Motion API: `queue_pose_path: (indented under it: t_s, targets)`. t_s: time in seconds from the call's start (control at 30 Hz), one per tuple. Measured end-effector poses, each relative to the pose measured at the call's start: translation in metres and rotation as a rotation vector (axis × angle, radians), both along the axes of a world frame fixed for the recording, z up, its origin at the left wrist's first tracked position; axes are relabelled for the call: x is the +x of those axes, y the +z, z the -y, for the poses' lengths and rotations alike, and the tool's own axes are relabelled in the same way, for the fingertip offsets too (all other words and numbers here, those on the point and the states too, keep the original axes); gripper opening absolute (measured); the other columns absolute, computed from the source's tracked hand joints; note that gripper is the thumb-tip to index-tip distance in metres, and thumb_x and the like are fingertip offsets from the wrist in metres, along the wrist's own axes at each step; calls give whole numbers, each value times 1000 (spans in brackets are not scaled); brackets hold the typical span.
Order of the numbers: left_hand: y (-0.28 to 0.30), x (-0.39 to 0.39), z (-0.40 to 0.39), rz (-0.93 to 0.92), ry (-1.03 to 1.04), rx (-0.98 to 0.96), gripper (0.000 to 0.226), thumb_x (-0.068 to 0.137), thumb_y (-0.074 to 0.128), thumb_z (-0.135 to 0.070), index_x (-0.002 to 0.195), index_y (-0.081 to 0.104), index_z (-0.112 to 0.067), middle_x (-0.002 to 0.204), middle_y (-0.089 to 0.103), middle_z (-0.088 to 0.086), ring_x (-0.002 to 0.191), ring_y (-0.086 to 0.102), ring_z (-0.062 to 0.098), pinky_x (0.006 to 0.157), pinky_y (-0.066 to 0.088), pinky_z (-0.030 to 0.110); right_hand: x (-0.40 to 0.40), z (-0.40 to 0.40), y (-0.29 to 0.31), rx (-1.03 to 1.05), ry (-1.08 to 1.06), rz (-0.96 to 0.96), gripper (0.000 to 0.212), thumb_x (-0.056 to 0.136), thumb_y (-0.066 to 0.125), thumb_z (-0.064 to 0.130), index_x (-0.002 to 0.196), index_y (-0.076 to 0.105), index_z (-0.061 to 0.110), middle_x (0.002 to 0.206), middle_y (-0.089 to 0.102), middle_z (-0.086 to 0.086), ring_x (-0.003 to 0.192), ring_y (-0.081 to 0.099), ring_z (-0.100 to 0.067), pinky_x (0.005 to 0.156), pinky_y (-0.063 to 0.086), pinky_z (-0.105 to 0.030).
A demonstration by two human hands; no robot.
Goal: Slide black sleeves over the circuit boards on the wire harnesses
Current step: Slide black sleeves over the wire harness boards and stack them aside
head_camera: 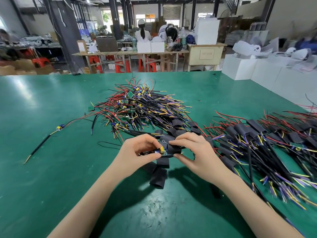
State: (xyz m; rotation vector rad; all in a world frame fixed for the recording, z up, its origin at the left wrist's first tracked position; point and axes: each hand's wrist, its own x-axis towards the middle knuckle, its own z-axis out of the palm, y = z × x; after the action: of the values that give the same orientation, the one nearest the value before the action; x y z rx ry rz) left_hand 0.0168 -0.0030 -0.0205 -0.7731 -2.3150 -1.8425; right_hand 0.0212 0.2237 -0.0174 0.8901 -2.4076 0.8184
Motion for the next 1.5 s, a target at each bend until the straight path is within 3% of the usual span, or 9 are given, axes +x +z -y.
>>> queue_pose_path:
  t_s: [0.13,0.3,0.53,0.8,1.03,1.23,1.5]
  targets:
    - [-1,-1,0,-14,11,6,26,79,71,12,97,64,-6,96,72,6,93,69,17,86,50,20,1,-1,2,15,61,49,29,84,73,18,112,68,17,107,62,6,100,58,-13,84,45,-43]
    - [-2,-1,0,-23,-3,-29,41,85,68,6,121,64,-13,99,70,8,94,67,17,88,48,20,2,-1,5,-26,103,85,27,84,72,14,110,69,13,105,62,2,97,59,-16,84,47,-43]
    - [-3,-1,-2,-20,4,2,24,85,67,4,106,70,-8,105,72,6,99,68,19,91,51,26,5,2,6,-49,121,107,31,84,72,13,114,68,13,109,61,1,103,58,-14,90,47,-39]
    - [-5,-2,-3,-71,-11,-39,19,85,66,9,100,71,-2,97,71,-6,94,66,11,86,47,18,4,1,6,-75,140,95,30,85,71,11,115,67,13,108,62,3,99,60,-8,88,49,-26]
    - [-8,-3,-4,-36,-7,8,18,85,63,11,100,68,3,98,72,1,95,67,12,88,48,19,5,2,5,-150,142,134,31,83,73,9,113,68,13,104,66,4,96,61,-7,84,52,-27]
    - [-6,-2,-6,-34,9,17,19,87,59,13,100,67,3,97,72,2,93,66,9,86,48,18,7,1,7,-134,100,121,35,77,78,11,111,71,17,99,69,7,90,64,-2,75,45,-8]
    - [-6,0,-9,4,24,38,16,87,61,10,98,69,1,92,73,-4,87,66,5,81,48,15,7,2,6,-114,132,88,37,77,75,4,112,70,16,102,68,5,91,63,-3,77,50,-13]
